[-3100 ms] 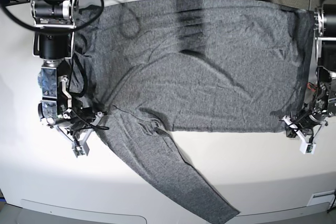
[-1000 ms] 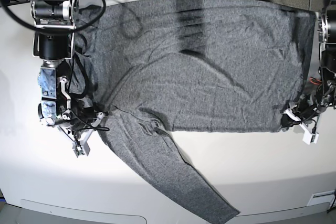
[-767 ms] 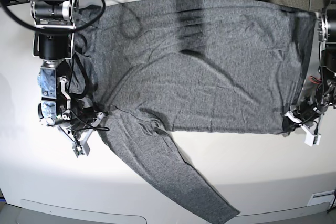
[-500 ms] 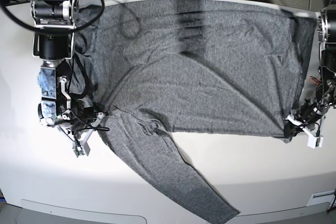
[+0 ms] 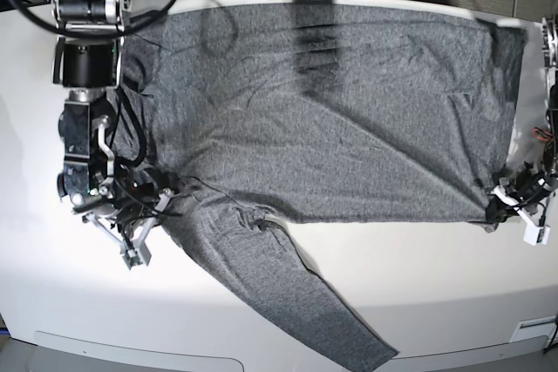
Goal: Fold the T-shirt properly
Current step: 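Lift both edges and fold the shirt lengthwise toward the collar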
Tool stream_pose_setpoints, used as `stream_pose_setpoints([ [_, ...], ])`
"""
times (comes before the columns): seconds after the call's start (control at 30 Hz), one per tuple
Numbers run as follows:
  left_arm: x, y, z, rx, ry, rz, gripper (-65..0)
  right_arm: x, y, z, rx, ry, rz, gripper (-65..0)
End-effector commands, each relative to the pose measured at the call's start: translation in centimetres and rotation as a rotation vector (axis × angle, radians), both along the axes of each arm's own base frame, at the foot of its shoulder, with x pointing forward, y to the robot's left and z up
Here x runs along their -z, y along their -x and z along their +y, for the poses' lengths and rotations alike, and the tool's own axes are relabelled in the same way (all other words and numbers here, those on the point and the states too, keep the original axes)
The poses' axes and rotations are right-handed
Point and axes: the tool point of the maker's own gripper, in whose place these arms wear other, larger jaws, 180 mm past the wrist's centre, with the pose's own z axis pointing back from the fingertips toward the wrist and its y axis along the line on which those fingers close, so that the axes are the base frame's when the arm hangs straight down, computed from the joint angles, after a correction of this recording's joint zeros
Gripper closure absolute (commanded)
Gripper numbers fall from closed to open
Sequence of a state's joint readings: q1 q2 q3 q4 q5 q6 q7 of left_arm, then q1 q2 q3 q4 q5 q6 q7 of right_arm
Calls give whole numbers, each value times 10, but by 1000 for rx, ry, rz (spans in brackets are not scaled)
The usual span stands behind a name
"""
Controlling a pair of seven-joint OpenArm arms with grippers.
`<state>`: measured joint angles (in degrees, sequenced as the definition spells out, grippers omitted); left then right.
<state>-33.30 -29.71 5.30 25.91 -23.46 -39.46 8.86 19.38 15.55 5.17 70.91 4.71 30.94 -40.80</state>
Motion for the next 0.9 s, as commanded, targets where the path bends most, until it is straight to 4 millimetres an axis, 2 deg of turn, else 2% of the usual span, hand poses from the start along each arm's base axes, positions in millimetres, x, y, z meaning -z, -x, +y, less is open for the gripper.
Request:
stream_pose_setpoints([
  [0.0, -26, -15, 6, 0, 5, -62, -6, -21, -11, -1, -13, 2, -70, 0],
  [0.1, -29, -13, -7, 31, 27, -42, -6, -19, 2, 3, -28, 12, -77, 0],
  [0.27, -27, 5, -33, 153, -21, 23, -6, -28, 18, 12, -58, 30, -116, 0],
  [0.4, -34, 21, -40, 223, -78, -1, -6, -30, 30, 14, -70, 49, -119, 0],
  [0.57, -45, 38, -33, 266, -160, -15, -6, -35, 36, -5, -10, 40, -134, 0],
  [0.7, -54, 46, -27, 290, -213, -24, -6, -48, 37, -25, 61, -18, -162, 0],
  [0.87, -68, 45, -38, 315, -182, -35, -6, -62, 40, -28, 45, -74, -184, 0],
])
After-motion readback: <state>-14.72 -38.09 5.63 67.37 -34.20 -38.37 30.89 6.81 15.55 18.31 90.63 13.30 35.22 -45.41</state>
